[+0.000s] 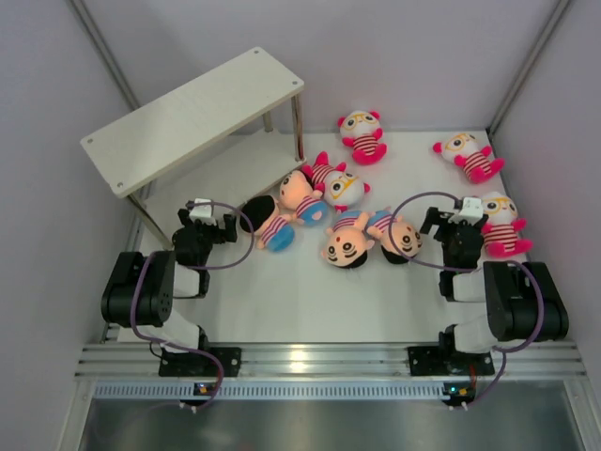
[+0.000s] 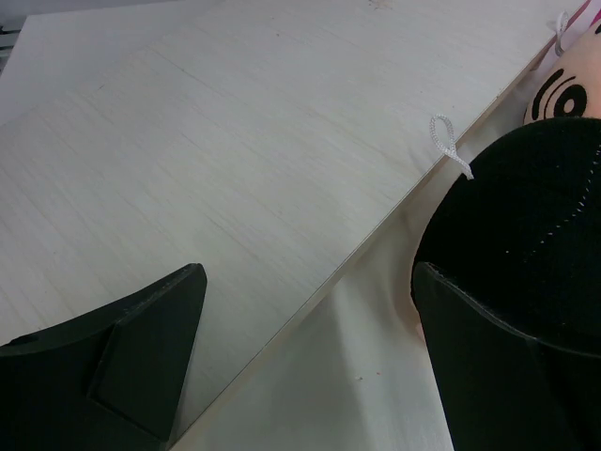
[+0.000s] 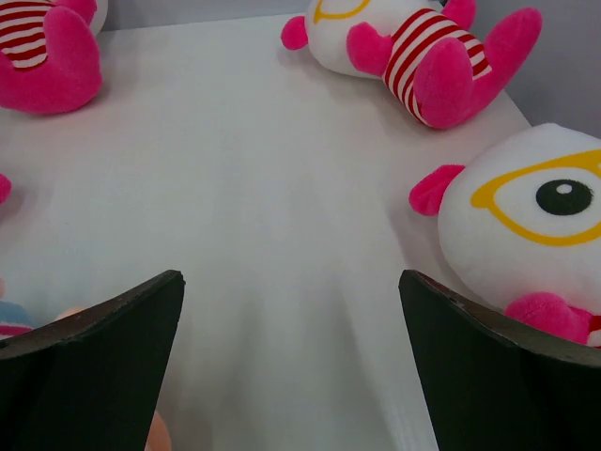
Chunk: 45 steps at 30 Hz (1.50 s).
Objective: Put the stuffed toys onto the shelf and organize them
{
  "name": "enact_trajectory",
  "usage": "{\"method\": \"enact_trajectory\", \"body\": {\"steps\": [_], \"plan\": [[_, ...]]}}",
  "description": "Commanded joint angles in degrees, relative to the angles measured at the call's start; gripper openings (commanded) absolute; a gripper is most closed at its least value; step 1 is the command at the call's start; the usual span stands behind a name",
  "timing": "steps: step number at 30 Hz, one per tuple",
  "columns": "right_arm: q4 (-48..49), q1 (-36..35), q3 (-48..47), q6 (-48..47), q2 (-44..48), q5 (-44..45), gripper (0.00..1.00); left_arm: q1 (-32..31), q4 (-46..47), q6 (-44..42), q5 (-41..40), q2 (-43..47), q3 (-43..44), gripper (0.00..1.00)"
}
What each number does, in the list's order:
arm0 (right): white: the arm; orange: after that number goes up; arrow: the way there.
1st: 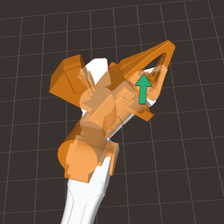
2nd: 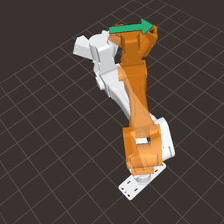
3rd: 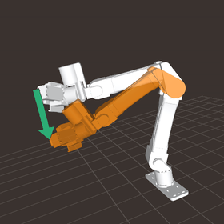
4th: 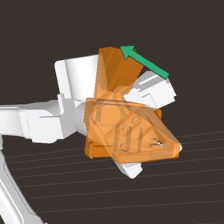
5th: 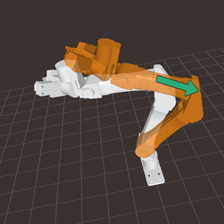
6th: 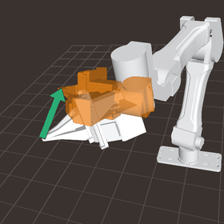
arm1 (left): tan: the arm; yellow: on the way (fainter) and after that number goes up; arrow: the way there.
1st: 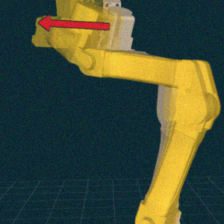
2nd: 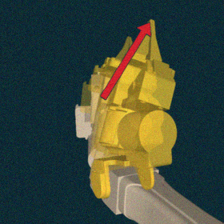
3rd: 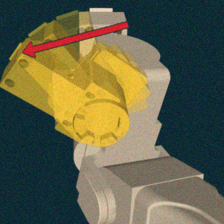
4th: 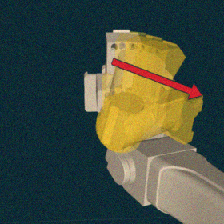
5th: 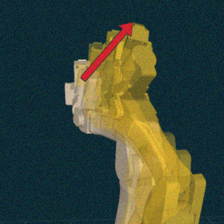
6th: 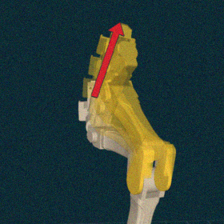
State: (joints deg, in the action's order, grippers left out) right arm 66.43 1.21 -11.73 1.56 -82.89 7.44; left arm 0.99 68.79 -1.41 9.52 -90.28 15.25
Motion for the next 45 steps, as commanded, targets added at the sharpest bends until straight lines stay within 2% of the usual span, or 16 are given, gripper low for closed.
{"method": "enact_trajectory", "body": {"steps": [1,2,6,9,11,13,15,16,17,19,24,29,32,35,40,45], "plan": [[1.9,-0.8,-1.7,0.1,0.0,-0.3,0.99,0.5,0.3,1.1,0.0,-0.9,0.7,0.98],[1.0,-0.8,-2.1,0.5,0.7,0.1,0.99,0.5,0.3,1.1,0.0,-0.9,0.6,0.99],[-20.2,-0.8,-10.7,4.1,13.9,5.7,0.99,0.4,-0.2,1.1,-0.2,-0.6,0.7,0.98],[-32.6,-0.4,-18.0,8.5,19.5,1.5,0.99,0.4,-0.9,1.0,0.0,-0.6,0.8,0.98],[-46.1,-0.4,-23.9,11.3,19.5,-1.3,0.99,0.5,-0.7,0.9,0.8,-0.1,0.7,0.98],[-54.9,-0.5,-33.2,12.3,16.8,-7.1,0.91,0.6,-6.8,-0.2,3.0,4.9,3.1,0.97],[-64.4,-0.6,-39.4,13.6,13.6,-16.3,0.83,0.6,-20.9,-1.3,11.5,9.6,6.7,0.86],[-65.8,-0.8,-40.4,14.0,12.7,-19.5,0.81,1.5,-28.7,-0.3,13.3,9.6,14.5,0.84],[-67.4,-0.8,-41.3,14.8,12.0,-22.1,0.81,1.6,-45.1,-1.0,15.1,9.2,18.1,0.82],[-69.5,-2.8,-44.0,16.2,9.7,-25.7,0.81,0.9,-54.8,-4.9,19.3,7.5,23.4,0.82],[-70.4,-3.1,-53.8,18.6,0.5,-26.9,0.82,-5.0,-80.4,-16.7,13.8,9.8,30.6,0.83],[-69.4,-4.4,-69.8,21.7,-16.2,-25.2,0.82,-5.7,-91.6,-18.0,8.2,14.2,35.5,0.85],[-72.3,-4.7,-86.9,25.8,-33.8,-26.0,0.79,-5.7,-99.6,-18.5,6.6,14.3,40.2,0.86],[-74.0,-5.1,-98.1,29.4,-45.5,-27.7,0.79,-5.8,-102.9,-18.2,4.4,13.0,43.3,0.86],[-75.9,-7.4,-109.4,33.0,-56.6,-28.5,0.83,-6.0,-105.4,-18.2,3.8,9.9,46.9,0.86],[-75.3,-7.9,-110.6,34.0,-58.2,-31.2,0.86,-6.4,-110.7,-19.2,5.4,8.2,51.4,0.86]]}}
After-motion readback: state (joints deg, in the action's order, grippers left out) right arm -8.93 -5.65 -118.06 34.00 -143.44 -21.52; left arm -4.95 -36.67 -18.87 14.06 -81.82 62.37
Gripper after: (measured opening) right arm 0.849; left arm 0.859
